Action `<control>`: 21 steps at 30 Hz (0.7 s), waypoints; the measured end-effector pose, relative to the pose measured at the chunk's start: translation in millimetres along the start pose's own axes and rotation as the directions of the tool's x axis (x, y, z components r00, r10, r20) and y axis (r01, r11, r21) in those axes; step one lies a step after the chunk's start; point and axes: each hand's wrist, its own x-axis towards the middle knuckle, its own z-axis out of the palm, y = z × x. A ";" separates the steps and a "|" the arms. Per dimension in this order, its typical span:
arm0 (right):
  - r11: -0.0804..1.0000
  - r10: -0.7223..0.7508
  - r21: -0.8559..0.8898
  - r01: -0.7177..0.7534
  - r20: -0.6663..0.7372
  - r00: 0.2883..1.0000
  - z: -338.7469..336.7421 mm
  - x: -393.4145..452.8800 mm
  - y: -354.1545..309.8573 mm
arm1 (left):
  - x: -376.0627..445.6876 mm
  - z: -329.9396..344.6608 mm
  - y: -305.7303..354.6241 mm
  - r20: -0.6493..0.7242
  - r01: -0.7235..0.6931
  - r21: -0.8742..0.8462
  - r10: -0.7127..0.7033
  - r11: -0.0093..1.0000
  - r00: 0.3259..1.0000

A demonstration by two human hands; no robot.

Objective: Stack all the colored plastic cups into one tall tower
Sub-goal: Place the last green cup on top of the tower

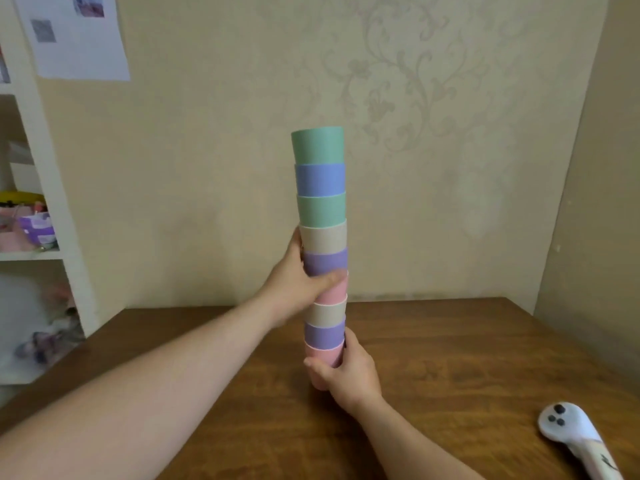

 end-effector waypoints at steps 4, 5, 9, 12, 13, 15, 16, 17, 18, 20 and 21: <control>1.000 -0.010 0.016 0.010 0.014 1.000 1.3 3.5 10.7 | -43.8 24.8 -88.1 0.098 0.233 0.045 -0.236 0.971 0.967; 1.000 -0.018 0.001 0.018 0.031 0.999 1.0 4.9 13.1 | -49.9 29.8 -101.0 0.099 0.276 0.022 -0.277 0.961 0.956; 0.998 -0.047 -0.026 0.049 0.050 0.998 -1.6 11.6 20.9 | -54.5 42.6 -128.0 0.074 0.318 -0.036 -0.315 0.948 0.946; 0.994 -0.098 -0.050 0.099 0.035 0.995 -3.5 18.2 21.4 | -52.9 42.2 -139.9 0.108 0.296 0.003 -0.295 0.955 0.949; 0.992 -0.109 -0.060 0.111 0.033 0.993 -4.0 20.7 21.5 | -52.2 41.7 -142.2 0.116 0.294 0.003 -0.293 0.956 0.949; 0.991 -0.115 -0.068 0.117 0.032 0.993 -4.4 25.8 21.8 | -48.3 42.4 -148.0 0.113 0.310 0.001 -0.308 0.951 0.945; 0.991 -0.114 -0.071 0.115 0.028 0.993 -4.0 28.5 21.8 | -46.4 42.7 -149.6 0.112 0.313 0.007 -0.312 0.950 0.943; 0.992 -0.108 -0.069 0.110 0.021 0.994 -3.3 31.5 22.9 | -43.8 42.7 -152.1 0.116 0.326 0.011 -0.325 0.945 0.939; 0.994 -0.094 -0.062 0.094 0.016 0.995 -2.8 33.4 23.1 | -41.6 42.9 -153.4 0.124 0.334 0.014 -0.333 0.943 0.935; 0.996 -0.066 -0.056 0.067 0.014 0.998 -2.8 37.9 23.2 | -36.5 42.6 -154.6 0.120 0.349 0.018 -0.348 0.937 0.930; 0.996 -0.057 -0.065 0.058 0.014 0.998 -2.4 41.4 24.3 | -34.0 42.7 -154.8 0.109 0.353 0.018 -0.353 0.936 0.929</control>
